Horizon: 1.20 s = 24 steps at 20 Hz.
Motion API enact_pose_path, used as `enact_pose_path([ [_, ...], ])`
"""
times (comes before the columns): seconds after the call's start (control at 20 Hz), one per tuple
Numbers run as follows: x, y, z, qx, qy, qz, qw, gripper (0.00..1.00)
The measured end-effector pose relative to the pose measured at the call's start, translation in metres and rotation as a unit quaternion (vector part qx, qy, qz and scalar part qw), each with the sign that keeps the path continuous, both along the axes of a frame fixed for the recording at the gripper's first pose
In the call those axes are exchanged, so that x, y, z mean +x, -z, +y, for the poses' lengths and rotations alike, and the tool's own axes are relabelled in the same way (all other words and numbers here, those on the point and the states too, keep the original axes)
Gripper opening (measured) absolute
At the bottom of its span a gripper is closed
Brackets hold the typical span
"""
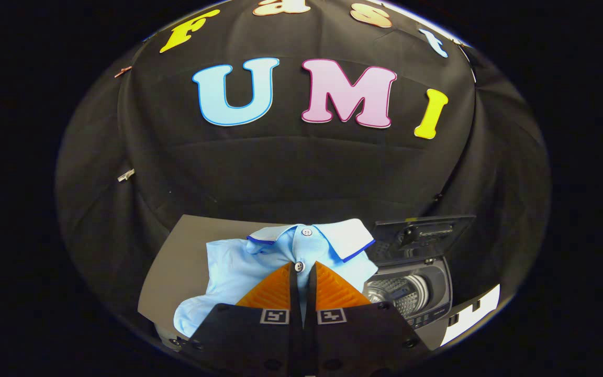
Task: Put the clothes into the washing machine and then close the washing machine lid.
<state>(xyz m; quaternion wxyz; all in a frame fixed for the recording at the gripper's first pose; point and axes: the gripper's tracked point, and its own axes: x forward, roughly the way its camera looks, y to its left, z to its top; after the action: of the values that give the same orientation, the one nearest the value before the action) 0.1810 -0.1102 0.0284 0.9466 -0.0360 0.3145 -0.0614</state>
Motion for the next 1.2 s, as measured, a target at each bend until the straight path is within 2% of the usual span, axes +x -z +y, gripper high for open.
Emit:
enact_pose_path([
  [0.35,0.001,-0.021,-0.078,-0.016,0.037,-0.029,0.999,0.05],
  [0.7,0.001,-0.012,-0.165,-0.040,0.069,-0.021,0.997,0.05],
  [1.2,0.001,0.023,-0.259,-0.063,0.071,0.002,0.995,0.05],
])
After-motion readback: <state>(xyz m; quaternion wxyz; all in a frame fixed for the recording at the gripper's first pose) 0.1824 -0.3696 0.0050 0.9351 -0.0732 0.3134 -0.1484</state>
